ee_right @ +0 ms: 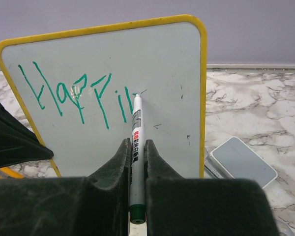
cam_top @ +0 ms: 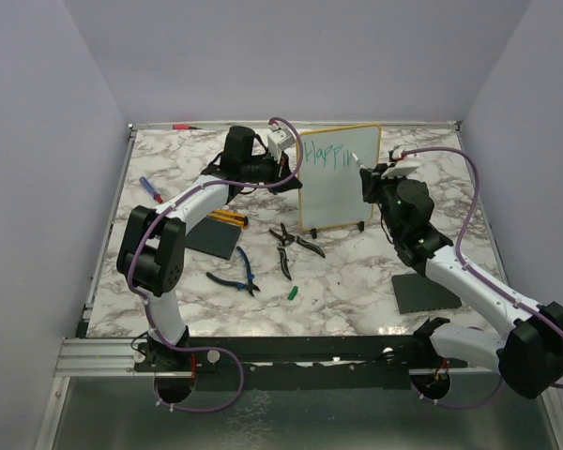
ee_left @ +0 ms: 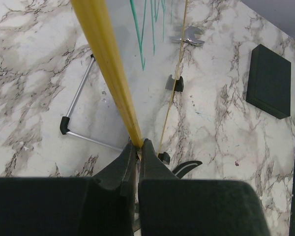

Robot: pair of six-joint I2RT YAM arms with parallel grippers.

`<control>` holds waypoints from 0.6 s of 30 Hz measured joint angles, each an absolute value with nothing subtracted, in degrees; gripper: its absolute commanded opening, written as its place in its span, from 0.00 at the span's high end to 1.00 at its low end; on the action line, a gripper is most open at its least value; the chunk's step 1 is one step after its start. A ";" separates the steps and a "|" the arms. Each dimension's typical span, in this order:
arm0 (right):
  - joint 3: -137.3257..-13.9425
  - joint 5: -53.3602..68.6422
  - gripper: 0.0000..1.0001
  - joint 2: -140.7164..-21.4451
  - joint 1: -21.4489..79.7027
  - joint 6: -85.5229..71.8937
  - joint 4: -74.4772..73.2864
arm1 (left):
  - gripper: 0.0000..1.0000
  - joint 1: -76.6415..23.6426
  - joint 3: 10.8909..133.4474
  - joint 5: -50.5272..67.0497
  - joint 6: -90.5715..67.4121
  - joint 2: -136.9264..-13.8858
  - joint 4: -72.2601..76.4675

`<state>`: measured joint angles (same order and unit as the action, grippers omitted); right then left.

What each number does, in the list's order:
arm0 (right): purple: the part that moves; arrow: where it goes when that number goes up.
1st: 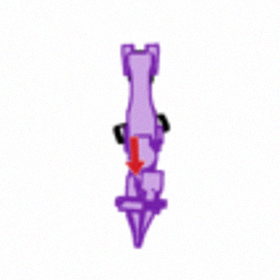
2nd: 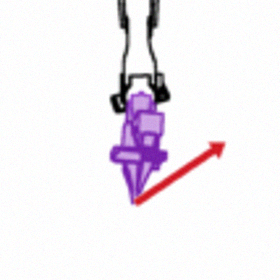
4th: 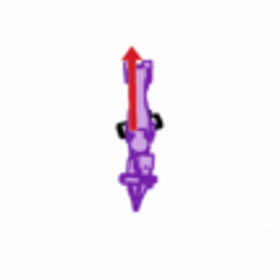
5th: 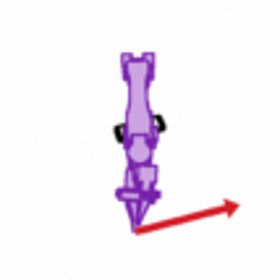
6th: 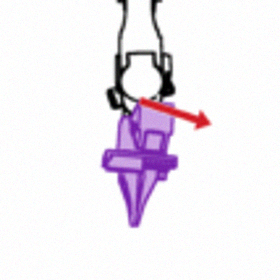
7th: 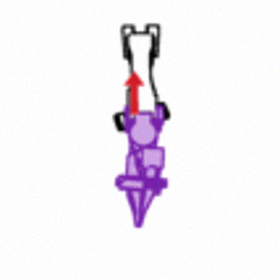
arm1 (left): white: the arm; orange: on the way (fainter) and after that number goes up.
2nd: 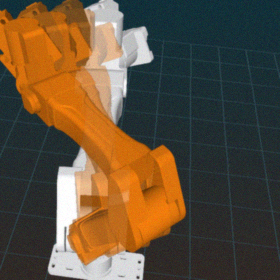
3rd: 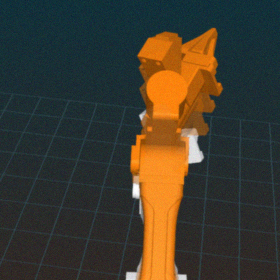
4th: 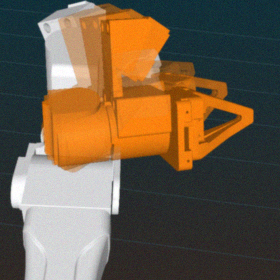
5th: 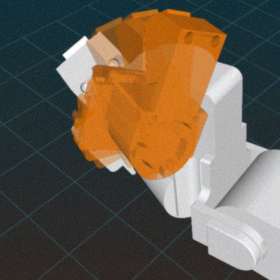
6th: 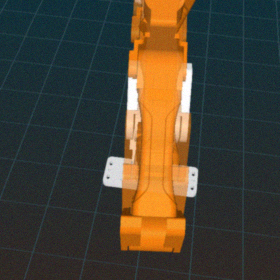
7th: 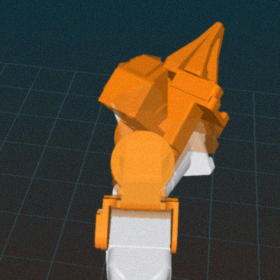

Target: Write a sentence on the whiteboard

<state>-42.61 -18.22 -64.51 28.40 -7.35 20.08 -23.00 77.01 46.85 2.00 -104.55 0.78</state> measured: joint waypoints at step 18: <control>-41.52 -19.46 1.00 -64.49 28.38 -8.16 20.03 | 1.00 -23.00 77.01 46.83 2.00 -104.55 0.78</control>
<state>-41.52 -19.46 -64.49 28.38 -8.16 20.03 -23.00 77.01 46.83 2.00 -104.55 0.78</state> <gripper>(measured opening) 0.084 0.018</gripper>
